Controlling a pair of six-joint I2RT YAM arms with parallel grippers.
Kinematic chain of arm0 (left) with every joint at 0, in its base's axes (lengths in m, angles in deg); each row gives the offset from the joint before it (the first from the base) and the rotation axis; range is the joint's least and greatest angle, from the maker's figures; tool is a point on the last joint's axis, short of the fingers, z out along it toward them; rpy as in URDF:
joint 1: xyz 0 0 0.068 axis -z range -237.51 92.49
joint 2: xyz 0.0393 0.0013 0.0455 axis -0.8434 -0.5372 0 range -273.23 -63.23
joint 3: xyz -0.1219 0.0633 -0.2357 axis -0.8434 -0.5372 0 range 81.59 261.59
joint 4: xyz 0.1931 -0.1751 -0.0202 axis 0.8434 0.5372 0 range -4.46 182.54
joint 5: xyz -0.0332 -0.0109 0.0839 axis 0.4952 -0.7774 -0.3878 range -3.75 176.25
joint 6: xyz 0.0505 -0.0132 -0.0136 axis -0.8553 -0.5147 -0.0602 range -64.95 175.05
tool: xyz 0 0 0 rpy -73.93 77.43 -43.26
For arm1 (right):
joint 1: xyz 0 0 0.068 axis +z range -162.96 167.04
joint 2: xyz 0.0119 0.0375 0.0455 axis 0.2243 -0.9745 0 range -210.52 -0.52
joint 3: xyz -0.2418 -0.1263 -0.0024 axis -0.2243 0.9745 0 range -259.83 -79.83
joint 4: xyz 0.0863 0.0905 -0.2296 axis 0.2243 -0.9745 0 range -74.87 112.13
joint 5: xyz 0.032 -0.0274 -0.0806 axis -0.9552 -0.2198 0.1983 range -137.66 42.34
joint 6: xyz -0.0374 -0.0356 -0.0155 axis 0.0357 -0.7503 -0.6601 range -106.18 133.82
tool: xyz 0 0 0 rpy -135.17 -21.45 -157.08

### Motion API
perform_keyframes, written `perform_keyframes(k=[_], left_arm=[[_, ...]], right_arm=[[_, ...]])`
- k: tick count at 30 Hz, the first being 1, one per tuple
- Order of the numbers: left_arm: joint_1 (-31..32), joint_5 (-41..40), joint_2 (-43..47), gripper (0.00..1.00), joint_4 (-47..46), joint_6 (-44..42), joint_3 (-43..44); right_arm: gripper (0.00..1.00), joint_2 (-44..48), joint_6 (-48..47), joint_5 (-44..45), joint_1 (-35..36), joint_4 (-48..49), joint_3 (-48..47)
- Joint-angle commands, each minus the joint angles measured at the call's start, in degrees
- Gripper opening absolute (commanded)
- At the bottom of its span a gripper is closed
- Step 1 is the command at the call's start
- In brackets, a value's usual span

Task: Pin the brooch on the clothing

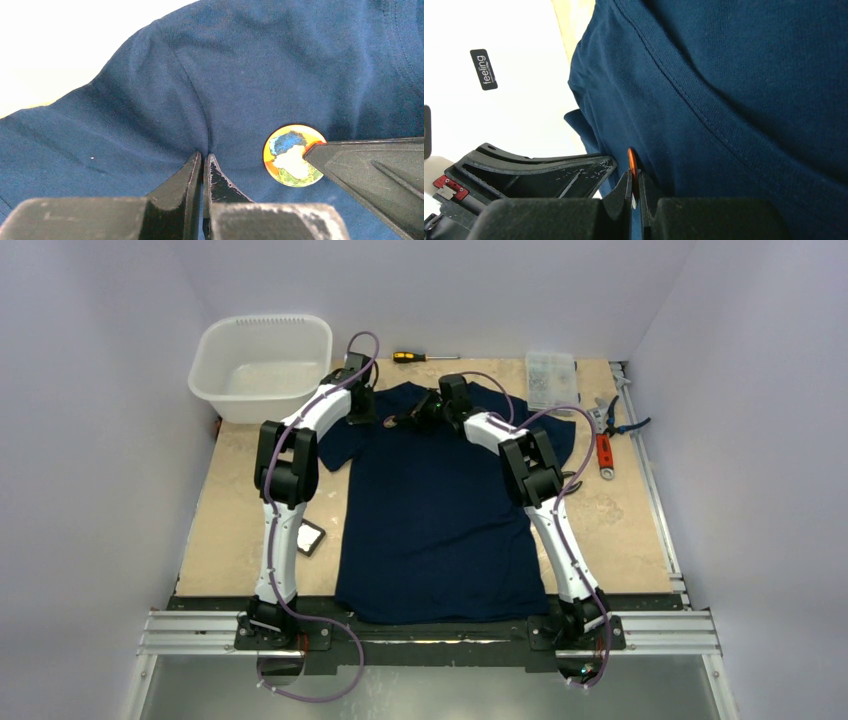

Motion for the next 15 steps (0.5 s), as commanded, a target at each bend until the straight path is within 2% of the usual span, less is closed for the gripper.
perform_keyframes(k=[1, 15], left_arm=[[0.02, 0.14, 2.16, 0.00, 1.71, -0.12, -1.41], [0.08, 0.26, 2.52, 0.00, 1.35, -0.21, -2.00]], right_arm=[[0.00, 3.29, -5.33, 3.16, -0.85, -7.22, 0.85], [0.00, 4.67, -10.72, 8.38, -0.55, -16.61, -5.93]])
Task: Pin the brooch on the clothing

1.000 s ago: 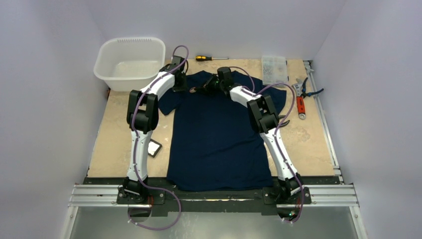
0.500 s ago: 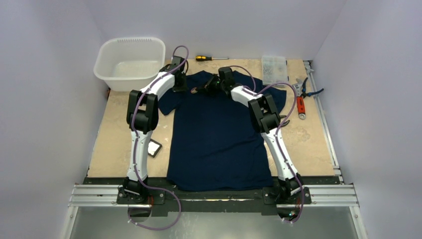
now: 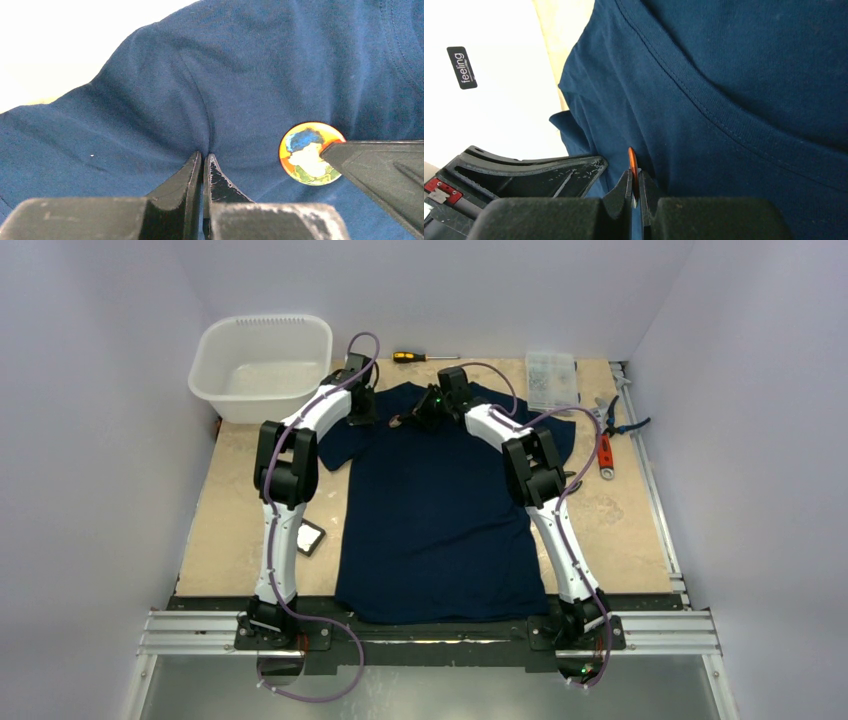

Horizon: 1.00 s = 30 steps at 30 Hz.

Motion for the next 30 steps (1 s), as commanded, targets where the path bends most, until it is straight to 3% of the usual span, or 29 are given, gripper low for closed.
perform_keyframes(k=[1, 30], left_arm=[[-0.01, 0.04, 2.12, 0.00, 1.44, -0.17, -1.37], [-1.60, -1.62, 4.61, 0.00, 1.45, -0.65, -1.67]], right_arm=[[0.00, 2.39, -3.71, 4.67, -0.54, -6.32, -3.46], [0.00, 2.87, -6.83, 4.75, -0.41, -13.05, -11.40]])
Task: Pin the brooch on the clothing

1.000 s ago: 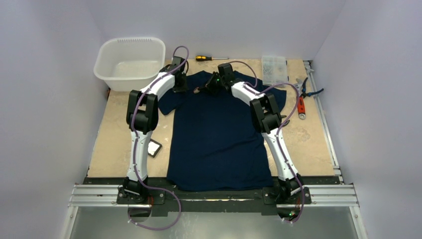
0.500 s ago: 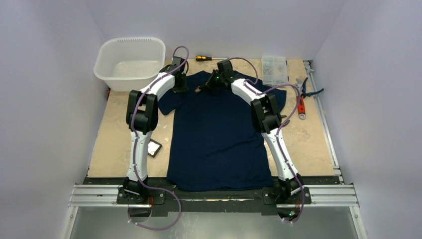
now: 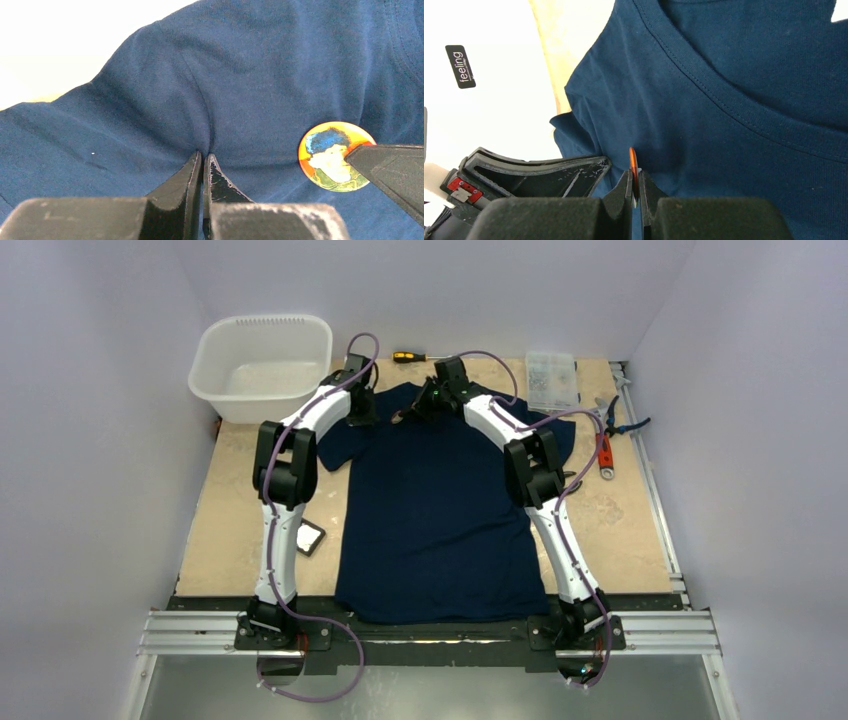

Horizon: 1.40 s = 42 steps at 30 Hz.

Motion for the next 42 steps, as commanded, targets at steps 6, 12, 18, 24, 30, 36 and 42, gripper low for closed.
perform_keyframes(k=[6, 12, 18, 24, 30, 36, 42], left_arm=[[-2.06, -0.19, 3.72, 0.00, 1.64, -0.40, -0.59], [-2.04, -2.12, 4.32, 0.00, 1.71, -0.78, -0.76], [-2.11, -3.94, 4.71, 0.00, 1.67, -1.17, -1.10], [-2.11, -3.31, 4.09, 0.00, 1.67, -1.28, -0.80], [-2.02, -2.41, 3.21, 0.02, 1.46, -1.56, -0.12], [-2.02, -0.21, 2.24, 0.12, 3.25, -1.02, 3.14], [-2.11, -2.48, 5.09, 0.37, 2.76, -2.51, 2.13]], right_arm=[[0.00, 2.44, -1.22, 0.05, -0.98, -0.48, -3.00], [0.00, 1.04, -0.48, -1.05, -1.05, 0.70, -2.00], [0.00, 0.84, -0.52, -2.53, -1.37, 5.01, 0.81], [0.14, -1.28, -0.29, -4.73, -1.62, 7.22, 1.36], [0.44, -1.15, -0.39, -6.49, -1.75, 9.24, 2.86], [0.50, 0.35, -1.06, -7.98, -2.01, 9.69, 3.46], [0.50, 1.20, -1.60, -7.88, -2.40, 10.37, 3.31]])
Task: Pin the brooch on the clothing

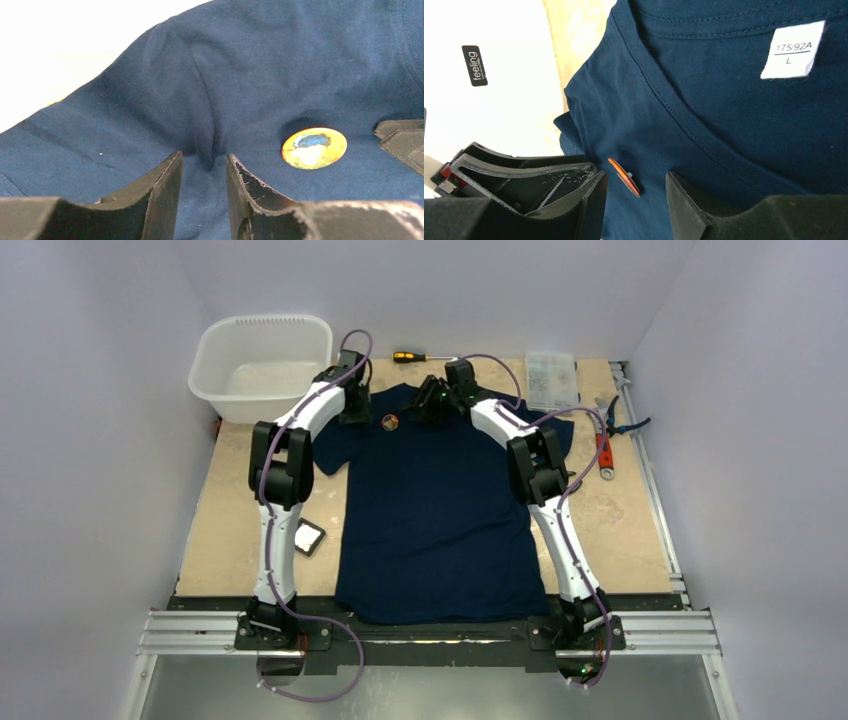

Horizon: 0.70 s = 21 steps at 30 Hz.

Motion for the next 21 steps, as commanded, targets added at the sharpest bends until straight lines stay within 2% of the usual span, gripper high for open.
perform_keyframes(k=[1, 5, 11, 15, 21], left_arm=[[-0.75, -1.96, 4.62, 0.38, -0.53, -1.80, 0.82], [-0.05, -4.33, 7.23, 0.39, -0.63, -2.76, 0.21], [4.76, -1.97, 10.50, 0.30, -4.88, -5.31, -4.06], [7.86, -2.10, 6.89, 0.23, -4.42, -5.45, -1.22], [8.48, -4.02, 0.32, 0.15, -1.50, -4.28, 4.35]], right_arm=[[0.50, 2.48, -1.59, -1.26, -0.41, 1.86, -0.01], [0.49, 3.17, -2.10, -1.81, -0.46, 2.80, 1.02], [0.42, 3.58, -1.93, -3.07, -0.45, 4.30, 1.60], [0.37, 4.11, -2.42, -3.82, -0.42, 4.75, 2.19], [0.32, 5.00, -4.26, -5.21, -0.60, 4.99, 2.85]])
